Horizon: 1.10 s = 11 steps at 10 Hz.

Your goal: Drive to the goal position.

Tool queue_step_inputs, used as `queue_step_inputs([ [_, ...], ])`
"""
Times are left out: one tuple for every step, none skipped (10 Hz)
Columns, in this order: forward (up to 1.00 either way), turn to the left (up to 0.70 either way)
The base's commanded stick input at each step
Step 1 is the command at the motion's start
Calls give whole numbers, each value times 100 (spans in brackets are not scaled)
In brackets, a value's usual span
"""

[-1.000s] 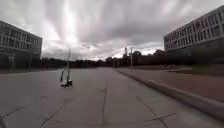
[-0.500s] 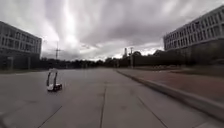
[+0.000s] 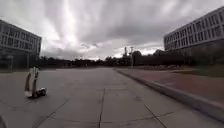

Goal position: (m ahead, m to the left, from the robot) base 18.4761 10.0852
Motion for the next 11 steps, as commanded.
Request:
queue_step_inputs([
  [70, 0],
  [70, 0],
  [70, 0],
  [70, 0],
  [70, 0],
  [70, 0],
  [70, 0],
  [70, 0],
  [70, 0],
  [70, 0],
  [70, 0],
])
